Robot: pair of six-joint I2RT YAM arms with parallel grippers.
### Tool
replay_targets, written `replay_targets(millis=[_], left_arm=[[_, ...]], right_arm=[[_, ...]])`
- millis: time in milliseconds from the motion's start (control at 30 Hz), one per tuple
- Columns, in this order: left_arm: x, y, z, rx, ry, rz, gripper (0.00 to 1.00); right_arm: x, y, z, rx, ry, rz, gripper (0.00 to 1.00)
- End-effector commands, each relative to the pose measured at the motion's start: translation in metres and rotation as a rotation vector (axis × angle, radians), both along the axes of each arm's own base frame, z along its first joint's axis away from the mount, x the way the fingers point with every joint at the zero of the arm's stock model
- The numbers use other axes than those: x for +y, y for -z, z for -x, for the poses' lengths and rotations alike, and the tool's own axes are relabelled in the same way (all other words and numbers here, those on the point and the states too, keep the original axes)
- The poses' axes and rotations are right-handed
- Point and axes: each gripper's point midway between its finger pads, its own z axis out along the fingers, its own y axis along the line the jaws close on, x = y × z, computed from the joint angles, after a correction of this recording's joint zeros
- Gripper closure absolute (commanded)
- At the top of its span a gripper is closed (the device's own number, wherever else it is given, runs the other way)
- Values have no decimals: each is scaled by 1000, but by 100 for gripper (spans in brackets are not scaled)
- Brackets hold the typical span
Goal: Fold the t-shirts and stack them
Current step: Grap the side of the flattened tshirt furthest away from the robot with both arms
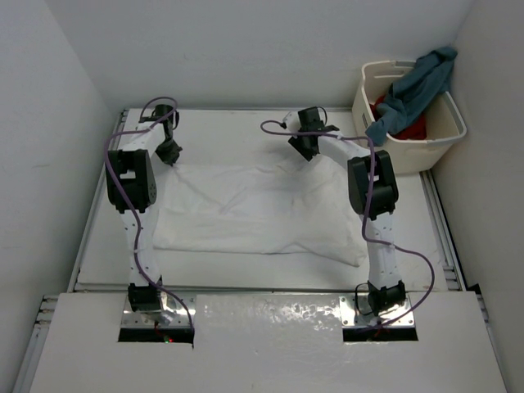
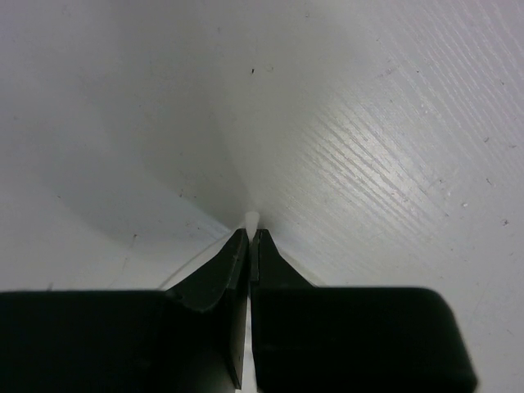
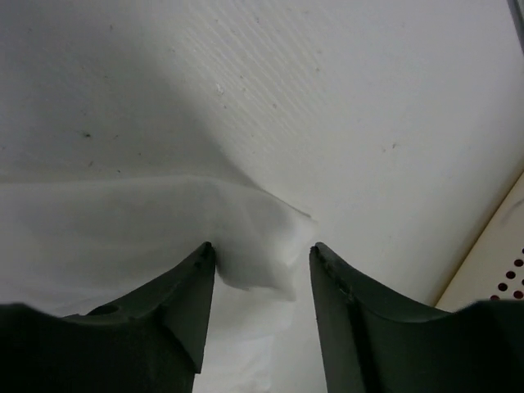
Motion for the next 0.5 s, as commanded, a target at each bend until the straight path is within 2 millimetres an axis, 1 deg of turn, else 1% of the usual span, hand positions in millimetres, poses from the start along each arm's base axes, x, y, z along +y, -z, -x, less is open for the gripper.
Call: replay_targets(millis=[0, 33, 67, 100, 133, 167, 200, 233, 333, 433, 467], left_arm=[[-5, 4, -2, -6, 20, 18, 100], [-6, 5, -3, -7, 20, 23, 100], [-6, 4, -3, -8, 20, 23, 100], [-6, 3, -3, -10, 19, 23, 100], [-5, 3, -3, -12, 17, 23, 100], [-6, 3, -3, -10, 19, 23, 100], [-7, 2, -4, -16, 23, 25, 100], [-7, 1, -5, -19, 23, 24, 100], [-8, -5, -6, -32, 28, 32, 100], [-8, -14, -7, -51, 28, 29, 100], [-8, -17, -7, -55, 30, 28, 100]], right_arm=[[-2, -12, -10, -21, 9, -27, 54], [0, -13, -9, -15, 10, -41, 61], [2, -13, -7, -7, 2, -54, 61], [8, -12, -6, 4, -15, -81, 69], [10, -13, -5, 5, -16, -90, 73], [12, -13, -5, 8, -16, -104, 81], [14, -11, -4, 21, -22, -115, 96], [15, -13, -4, 20, -19, -118, 100], [17, -17, -4, 22, -18, -137, 100], [19, -31, -6, -7, 10, -169, 100], [20, -42, -5, -22, 33, -195, 100]])
